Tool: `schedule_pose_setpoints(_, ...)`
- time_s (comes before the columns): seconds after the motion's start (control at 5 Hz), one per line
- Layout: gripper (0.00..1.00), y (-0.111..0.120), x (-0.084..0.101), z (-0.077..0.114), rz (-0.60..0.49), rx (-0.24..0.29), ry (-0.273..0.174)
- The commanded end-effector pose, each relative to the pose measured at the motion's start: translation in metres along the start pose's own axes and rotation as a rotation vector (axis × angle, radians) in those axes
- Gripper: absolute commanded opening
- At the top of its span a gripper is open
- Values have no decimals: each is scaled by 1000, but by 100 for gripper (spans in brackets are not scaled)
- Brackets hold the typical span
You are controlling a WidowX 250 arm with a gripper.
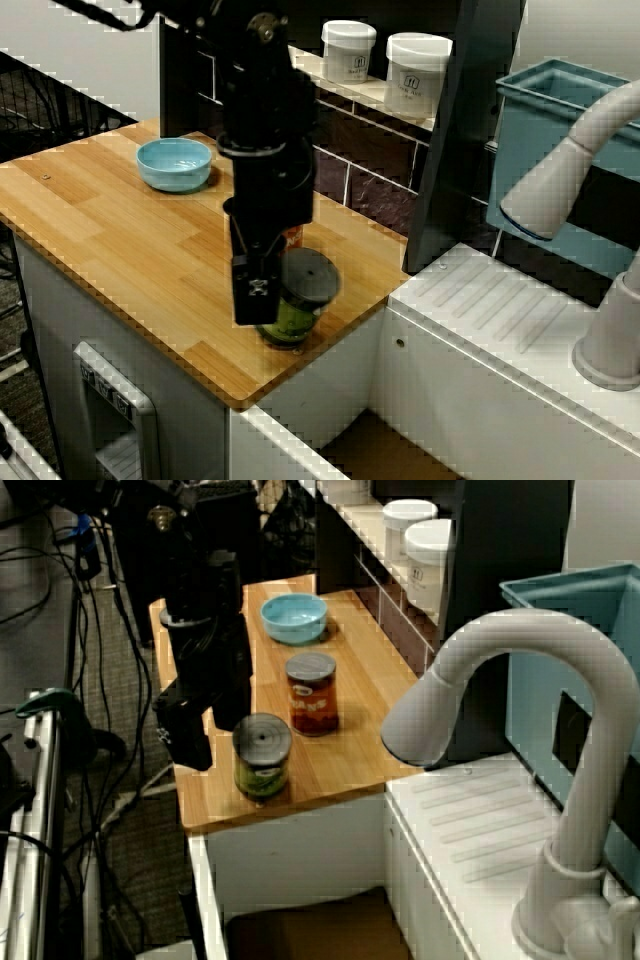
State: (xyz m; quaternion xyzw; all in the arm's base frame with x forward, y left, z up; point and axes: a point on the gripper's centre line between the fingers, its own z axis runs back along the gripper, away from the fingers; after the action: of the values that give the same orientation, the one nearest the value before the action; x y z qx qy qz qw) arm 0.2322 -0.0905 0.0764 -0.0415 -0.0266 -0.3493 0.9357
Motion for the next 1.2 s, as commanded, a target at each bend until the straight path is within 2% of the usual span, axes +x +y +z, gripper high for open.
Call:
schedule_pose_setpoints(0.0,100,-4,25,31,77,15,-79)
schedule_pose_setpoints(0.2,100,5,18,44,137,-9,-95)
schedule_pose_setpoints(0.4,100,12,8,52,148,-11,-85)
schedule_pose_setpoints(0.6,100,23,-14,66,187,-17,-91)
schedule_pose_setpoints(0.8,100,30,-37,70,197,-12,-80)
schedule_pose_setpoints(1.0,100,32,-57,66,141,64,-78)
